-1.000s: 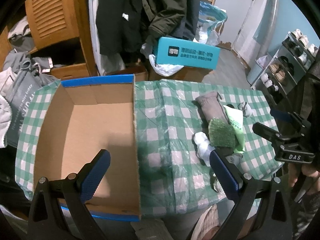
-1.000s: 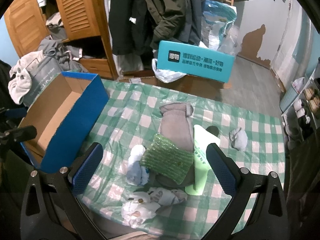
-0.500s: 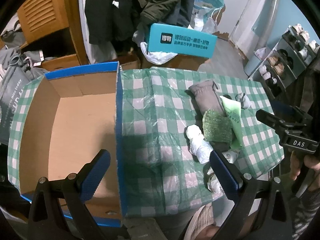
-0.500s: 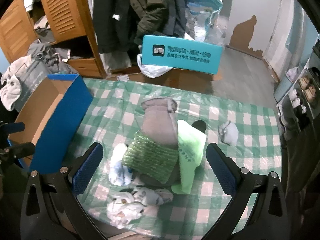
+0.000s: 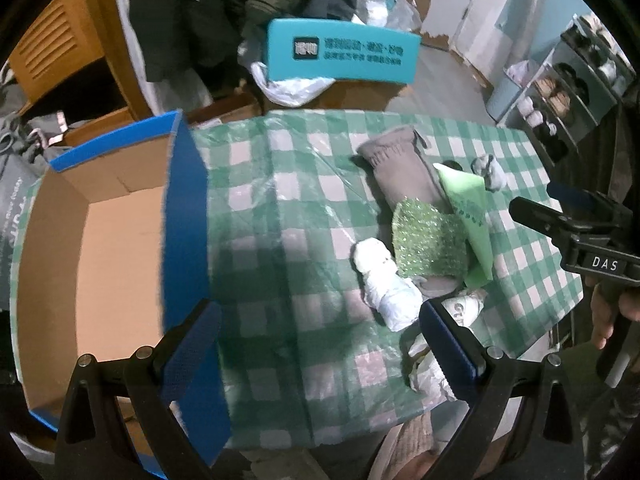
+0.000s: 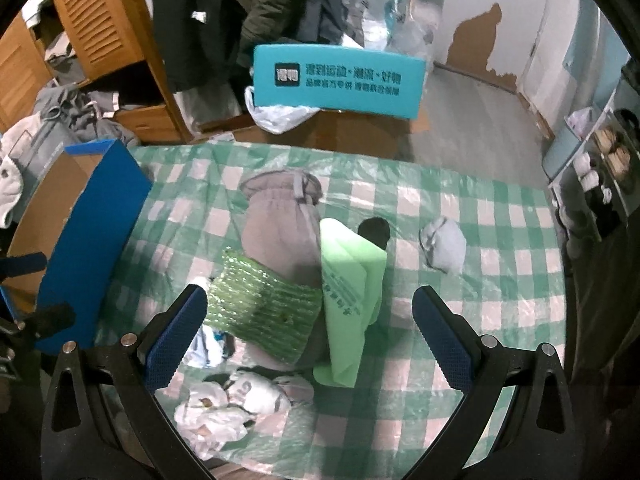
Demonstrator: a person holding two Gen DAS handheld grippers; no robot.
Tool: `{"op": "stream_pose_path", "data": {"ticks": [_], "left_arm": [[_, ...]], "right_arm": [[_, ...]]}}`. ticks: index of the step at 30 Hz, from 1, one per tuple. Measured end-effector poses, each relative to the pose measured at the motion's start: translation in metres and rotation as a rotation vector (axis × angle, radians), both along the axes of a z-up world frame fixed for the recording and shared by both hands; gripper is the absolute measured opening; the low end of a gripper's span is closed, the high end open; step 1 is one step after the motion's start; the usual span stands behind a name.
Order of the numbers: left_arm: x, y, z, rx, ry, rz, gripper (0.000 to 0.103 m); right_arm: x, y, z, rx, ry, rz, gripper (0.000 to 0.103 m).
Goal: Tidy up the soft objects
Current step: 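Lower the left tool to the pale blue rolled sock while the right tool lowers to the light green sheet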
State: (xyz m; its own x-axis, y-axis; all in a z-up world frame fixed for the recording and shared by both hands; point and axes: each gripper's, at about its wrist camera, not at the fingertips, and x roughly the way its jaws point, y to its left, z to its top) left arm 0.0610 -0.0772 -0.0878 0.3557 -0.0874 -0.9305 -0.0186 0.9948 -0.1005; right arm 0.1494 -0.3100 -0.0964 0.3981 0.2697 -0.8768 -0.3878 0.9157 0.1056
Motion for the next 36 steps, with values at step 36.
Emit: {"op": "stream_pose_path", "data": {"ticks": [36], "left_arm": [[0.049, -0.052, -0.091, -0.062, 0.180, -0.062, 0.101]], "right_arm": [[0.042, -0.022, -0.098, -0.082, 0.163, -0.024, 0.085]]}}
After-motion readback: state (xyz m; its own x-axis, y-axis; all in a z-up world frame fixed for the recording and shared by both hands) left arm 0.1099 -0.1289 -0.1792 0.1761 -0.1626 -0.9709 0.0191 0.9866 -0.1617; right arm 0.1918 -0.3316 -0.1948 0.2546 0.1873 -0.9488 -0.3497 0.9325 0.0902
